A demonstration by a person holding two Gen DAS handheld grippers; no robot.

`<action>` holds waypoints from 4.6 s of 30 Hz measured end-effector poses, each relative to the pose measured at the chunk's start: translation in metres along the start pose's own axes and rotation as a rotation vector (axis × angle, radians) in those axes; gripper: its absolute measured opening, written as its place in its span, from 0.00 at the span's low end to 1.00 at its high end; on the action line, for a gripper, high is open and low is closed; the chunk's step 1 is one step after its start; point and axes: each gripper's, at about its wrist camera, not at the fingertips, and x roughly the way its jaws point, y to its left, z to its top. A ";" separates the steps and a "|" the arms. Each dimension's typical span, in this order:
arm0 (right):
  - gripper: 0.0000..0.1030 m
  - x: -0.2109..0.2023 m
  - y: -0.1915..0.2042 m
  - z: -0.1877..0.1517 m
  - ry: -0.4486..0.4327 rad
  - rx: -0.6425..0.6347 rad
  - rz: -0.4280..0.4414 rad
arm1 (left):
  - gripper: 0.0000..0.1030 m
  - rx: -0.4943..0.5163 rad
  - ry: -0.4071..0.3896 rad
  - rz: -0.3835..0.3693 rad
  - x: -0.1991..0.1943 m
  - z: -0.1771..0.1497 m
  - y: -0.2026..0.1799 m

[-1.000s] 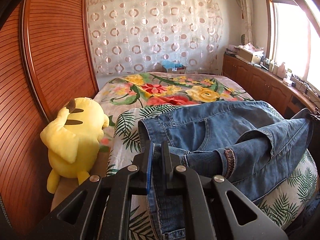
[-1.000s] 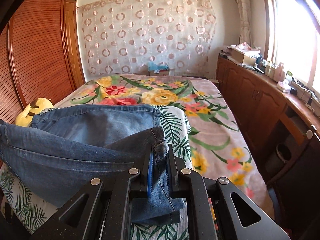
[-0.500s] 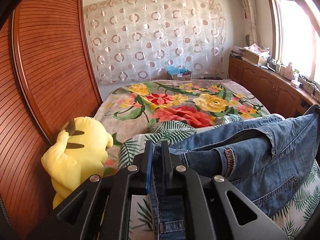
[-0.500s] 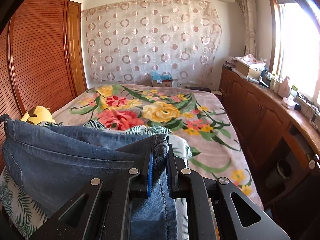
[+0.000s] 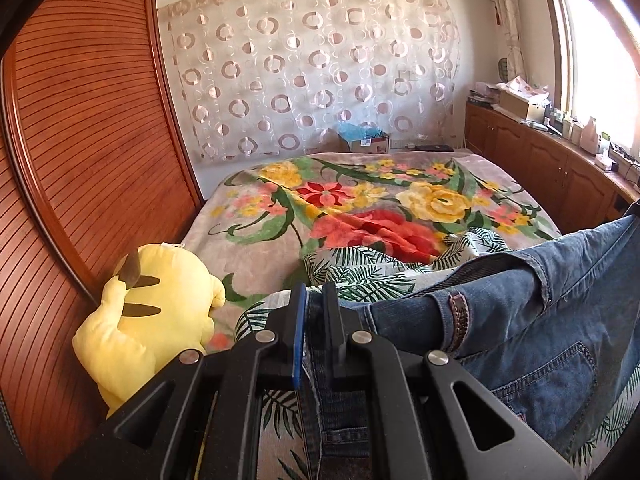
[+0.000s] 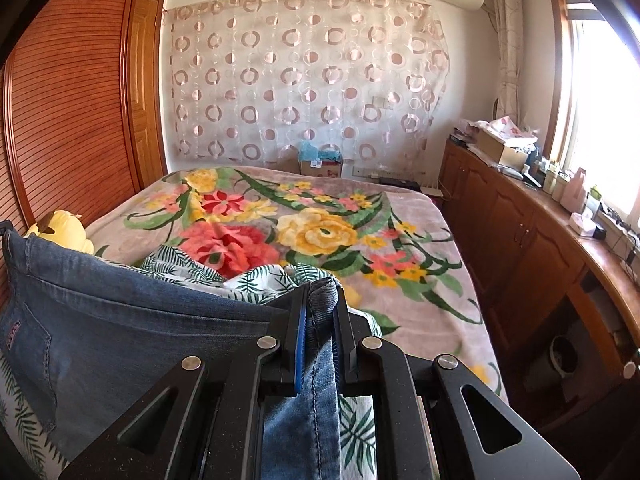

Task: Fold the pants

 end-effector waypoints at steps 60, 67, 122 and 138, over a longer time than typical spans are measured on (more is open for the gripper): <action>0.39 0.089 -0.004 0.028 0.246 0.052 0.066 | 0.79 0.134 0.121 -0.391 0.034 -0.051 -0.137; 0.39 0.124 -0.025 0.002 0.361 0.122 0.105 | 0.79 0.132 0.129 -0.416 0.037 -0.056 -0.138; 0.57 0.101 -0.040 0.028 0.312 0.088 0.017 | 0.65 0.053 0.116 -0.159 0.042 -0.022 -0.027; 0.57 0.104 -0.037 0.021 0.327 0.095 0.046 | 0.14 0.019 0.183 -0.196 0.070 -0.040 -0.021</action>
